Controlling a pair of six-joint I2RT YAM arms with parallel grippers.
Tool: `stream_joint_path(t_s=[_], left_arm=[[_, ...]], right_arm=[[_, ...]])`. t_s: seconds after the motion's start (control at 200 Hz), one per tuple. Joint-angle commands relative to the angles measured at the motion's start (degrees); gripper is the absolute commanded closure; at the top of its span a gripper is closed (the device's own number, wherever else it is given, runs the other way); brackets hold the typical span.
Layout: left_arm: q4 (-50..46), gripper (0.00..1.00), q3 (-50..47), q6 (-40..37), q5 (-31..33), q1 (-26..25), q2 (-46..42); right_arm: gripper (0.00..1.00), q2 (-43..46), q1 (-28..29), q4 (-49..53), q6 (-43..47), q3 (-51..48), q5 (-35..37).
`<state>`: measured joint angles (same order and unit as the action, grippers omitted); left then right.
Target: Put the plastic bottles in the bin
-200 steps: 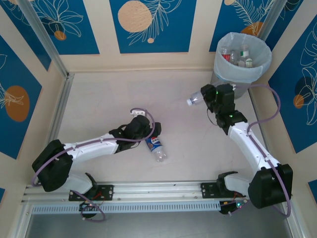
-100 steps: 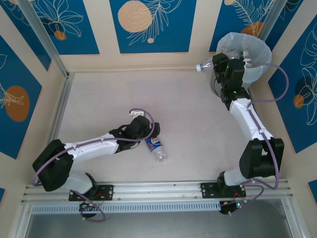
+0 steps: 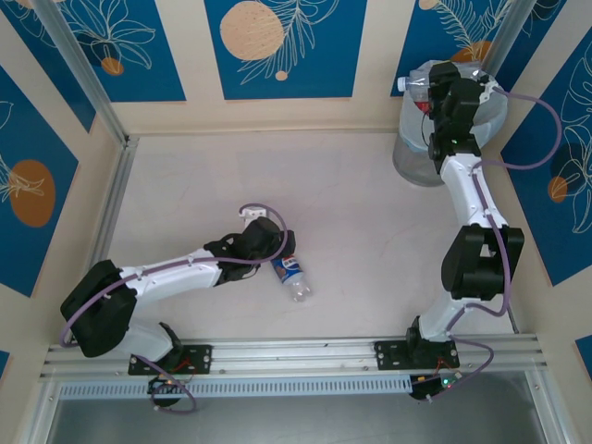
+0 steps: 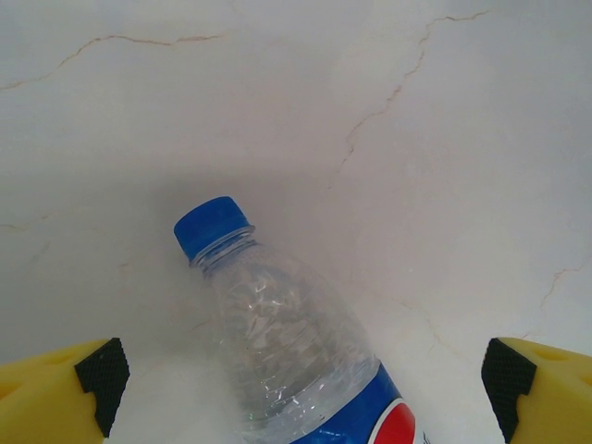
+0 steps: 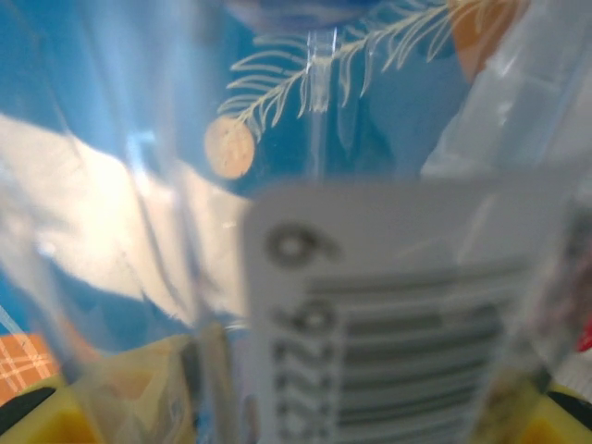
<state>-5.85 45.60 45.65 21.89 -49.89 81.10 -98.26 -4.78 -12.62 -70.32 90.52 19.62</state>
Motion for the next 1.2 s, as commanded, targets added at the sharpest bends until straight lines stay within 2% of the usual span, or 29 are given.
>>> stream_joint_path(t_s=[0.0,0.305,0.43,0.585,0.765,0.86,0.945,1.195], left_arm=[[-2.3,0.01,-0.2,1.6,2.3,0.4,-2.2],[-3.5,0.01,0.4,1.9,3.0,0.4,-2.1],[-4.0,0.01,0.5,2.3,2.3,0.4,-1.8],[-6.0,0.01,0.2,4.1,2.0,0.4,-2.2],[-9.8,0.01,0.3,7.7,1.7,0.3,-2.2],[-12.7,0.01,1.5,8.4,1.1,0.2,-1.8],[-14.8,0.01,2.2,8.7,0.6,0.1,-1.7],[-16.8,0.01,3.7,9.1,-2.2,-0.3,0.4]], right_arm=[[0.5,-2.8,-1.3,-0.4,-0.7,3.4,2.7],[0.48,-9.1,-3.2,-4.4,-0.6,6.1,4.4],[0.48,-11.2,-3.5,-4.7,-0.6,6.8,7.7],[0.48,-14.5,-4.8,0.1,-2.3,12.0,7.8],[0.34,-17.2,-3.0,9.5,-1.4,19.5,12.3],[0.18,-18.3,-2.5,13.1,-1.3,23.0,13.0],[0.09,-18.8,-2.6,14.9,-1.1,25.2,11.8],[0.0,-16.2,-2.3,20.7,-2.0,26.5,10.8]])
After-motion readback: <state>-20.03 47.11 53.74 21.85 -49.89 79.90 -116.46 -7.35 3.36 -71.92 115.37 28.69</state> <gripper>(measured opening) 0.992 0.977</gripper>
